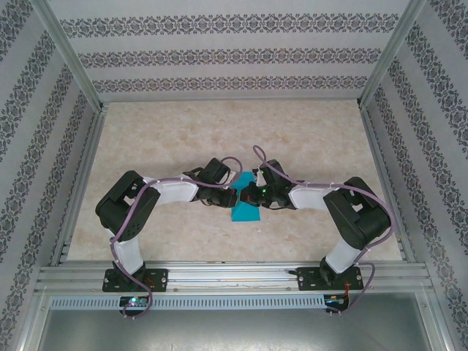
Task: Fold a paper plane with a square sheet of paper (fold left side to right side)
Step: Fold the triangle a second time at the center of the table.
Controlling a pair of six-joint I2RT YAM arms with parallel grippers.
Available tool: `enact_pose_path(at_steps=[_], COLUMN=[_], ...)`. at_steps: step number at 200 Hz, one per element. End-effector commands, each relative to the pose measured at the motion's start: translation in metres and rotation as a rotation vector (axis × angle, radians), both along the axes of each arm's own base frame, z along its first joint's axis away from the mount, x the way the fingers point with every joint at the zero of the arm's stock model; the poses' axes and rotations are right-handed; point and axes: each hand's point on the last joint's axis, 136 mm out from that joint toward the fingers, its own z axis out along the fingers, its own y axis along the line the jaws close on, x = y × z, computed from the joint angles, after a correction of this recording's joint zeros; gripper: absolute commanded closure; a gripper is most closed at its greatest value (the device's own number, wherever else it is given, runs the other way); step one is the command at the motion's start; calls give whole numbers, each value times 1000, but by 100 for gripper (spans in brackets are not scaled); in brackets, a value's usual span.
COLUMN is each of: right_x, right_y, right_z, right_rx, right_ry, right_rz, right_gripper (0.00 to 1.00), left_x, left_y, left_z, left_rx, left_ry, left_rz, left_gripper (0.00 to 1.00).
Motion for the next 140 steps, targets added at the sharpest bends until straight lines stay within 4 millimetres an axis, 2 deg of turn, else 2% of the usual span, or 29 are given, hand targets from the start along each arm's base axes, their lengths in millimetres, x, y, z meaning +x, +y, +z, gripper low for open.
enact_pose_path(at_steps=[1, 94, 140], right_x=[3, -11, -16], right_y=[6, -13, -21], right_z=[0, -25, -35], right_rx=[3, -88, -117], right_ry=[-11, 36, 55], right_rz=[6, -8, -21], right_gripper=[100, 100, 100], left_x=[-3, -4, -4], left_y=[10, 11, 10], left_z=[-15, -16, -15], left_rx=[47, 55, 51], left_ry=[29, 33, 34], left_rz=[-12, -13, -13], left_gripper=[100, 100, 96])
